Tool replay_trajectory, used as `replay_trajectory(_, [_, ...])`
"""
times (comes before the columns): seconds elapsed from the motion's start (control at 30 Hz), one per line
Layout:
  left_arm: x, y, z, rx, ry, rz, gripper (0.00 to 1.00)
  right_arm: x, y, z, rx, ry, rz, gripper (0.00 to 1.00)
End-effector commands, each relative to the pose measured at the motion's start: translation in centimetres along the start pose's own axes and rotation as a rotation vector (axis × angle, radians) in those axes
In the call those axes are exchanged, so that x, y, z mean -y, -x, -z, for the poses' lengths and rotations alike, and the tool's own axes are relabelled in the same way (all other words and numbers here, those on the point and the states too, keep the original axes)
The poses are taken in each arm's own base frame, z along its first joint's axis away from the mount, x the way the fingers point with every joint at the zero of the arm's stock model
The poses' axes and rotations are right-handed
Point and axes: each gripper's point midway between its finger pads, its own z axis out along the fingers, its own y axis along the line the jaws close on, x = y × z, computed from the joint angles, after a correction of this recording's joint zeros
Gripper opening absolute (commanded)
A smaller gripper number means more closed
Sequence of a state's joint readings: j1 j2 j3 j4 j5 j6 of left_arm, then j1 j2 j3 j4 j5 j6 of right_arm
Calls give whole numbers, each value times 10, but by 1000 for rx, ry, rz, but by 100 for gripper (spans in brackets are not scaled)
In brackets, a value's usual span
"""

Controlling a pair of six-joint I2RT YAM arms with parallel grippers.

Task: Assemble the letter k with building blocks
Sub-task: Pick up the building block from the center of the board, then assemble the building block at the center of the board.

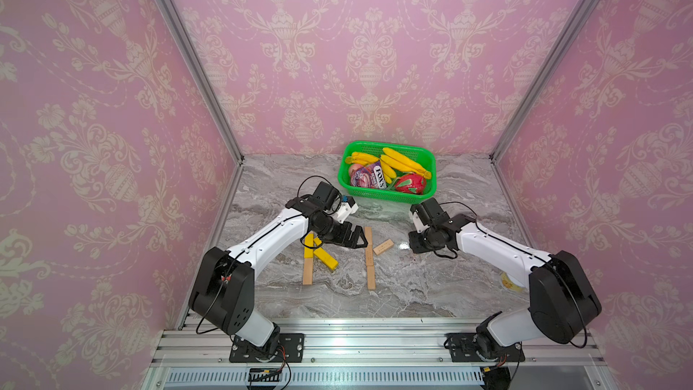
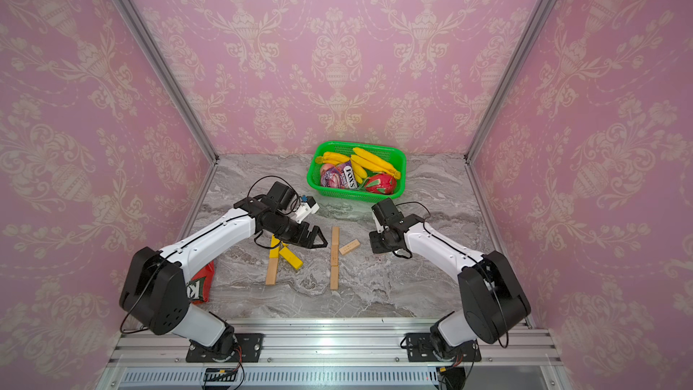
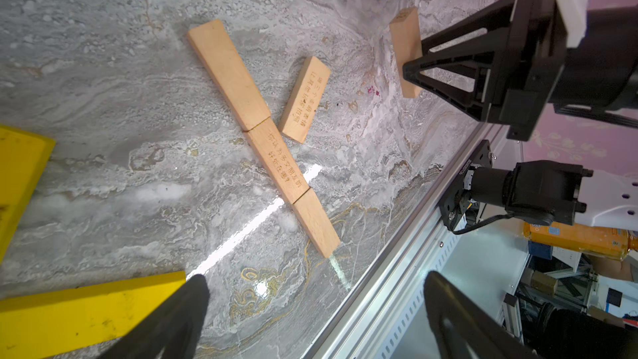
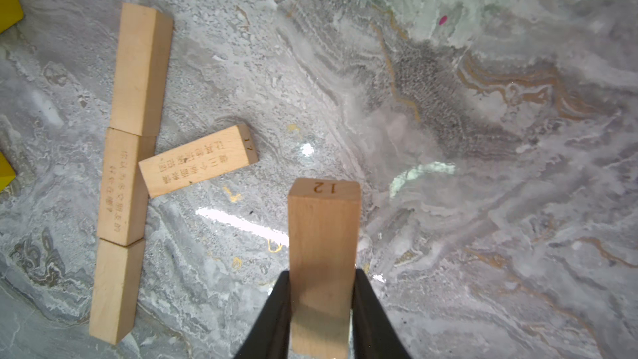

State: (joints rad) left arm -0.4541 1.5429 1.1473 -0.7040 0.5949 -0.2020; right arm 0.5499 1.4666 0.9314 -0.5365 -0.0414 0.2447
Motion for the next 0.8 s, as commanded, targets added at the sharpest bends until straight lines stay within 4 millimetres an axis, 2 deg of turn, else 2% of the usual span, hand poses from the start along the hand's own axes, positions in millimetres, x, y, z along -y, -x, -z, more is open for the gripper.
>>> replay_trajectory(0.0, [-15,13,10,79,54,72,99,-11,-5,6,18,29,108,26])
replay_trajectory(0.07, [-20,14,12,86,56,99,99,-16,-6,7,21,40,137,22])
replay_trajectory(0.23, [-16,15,15,79,-18,164,99,-28,-12,7,21,53,214,22])
replay_trajectory(0.5, [-21,4,16,46,-24,214,99,-56,-26,-1,-11,70,363,22])
replay_trajectory(0.77, [-32,-9,13,56,-11,285,99,-69,-42,-6,-50,78,429,23])
